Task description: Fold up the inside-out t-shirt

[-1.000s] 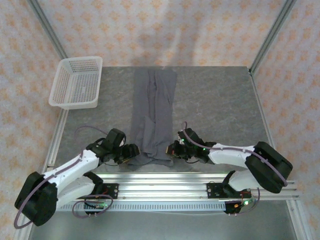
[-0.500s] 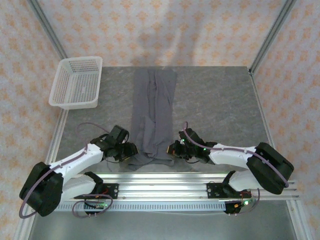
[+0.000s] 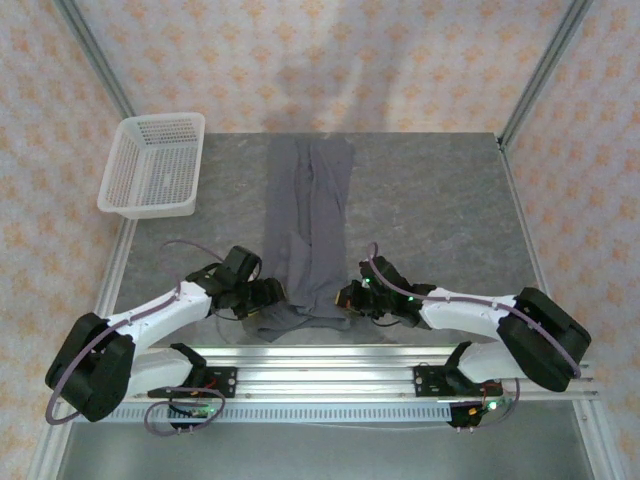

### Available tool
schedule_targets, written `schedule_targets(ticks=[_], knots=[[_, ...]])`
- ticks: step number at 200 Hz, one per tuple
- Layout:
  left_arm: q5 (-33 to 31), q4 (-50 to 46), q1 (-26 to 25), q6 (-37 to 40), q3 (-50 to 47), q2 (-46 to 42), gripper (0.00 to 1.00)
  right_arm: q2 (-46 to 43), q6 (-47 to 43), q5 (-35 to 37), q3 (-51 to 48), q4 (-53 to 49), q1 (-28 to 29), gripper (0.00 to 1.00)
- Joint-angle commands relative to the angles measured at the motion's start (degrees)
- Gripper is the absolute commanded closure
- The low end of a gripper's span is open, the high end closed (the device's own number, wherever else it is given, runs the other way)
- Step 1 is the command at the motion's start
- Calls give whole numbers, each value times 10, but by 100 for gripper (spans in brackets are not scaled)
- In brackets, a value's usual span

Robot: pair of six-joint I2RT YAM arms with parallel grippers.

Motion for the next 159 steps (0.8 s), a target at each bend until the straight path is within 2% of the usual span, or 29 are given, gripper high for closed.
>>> schedule_targets(ticks=[1,17,83,104,159], knots=[[-12,24,-5,2,8,-1,27,-2,-8,17,-6,-5,0,100],[-14,27,-5,1,14,15,29,1,-8,15,-4,-6,0,100],[-55,25,-4,-2,36,27,47,-1,-11,20,-3,-12,0,100],[-66,29,-3,-7,38,29,50,3,-14,17,1,-13,0,100],[-43,64,-4,-13,32,64,59,7,-15,20,4,-16,0,100]])
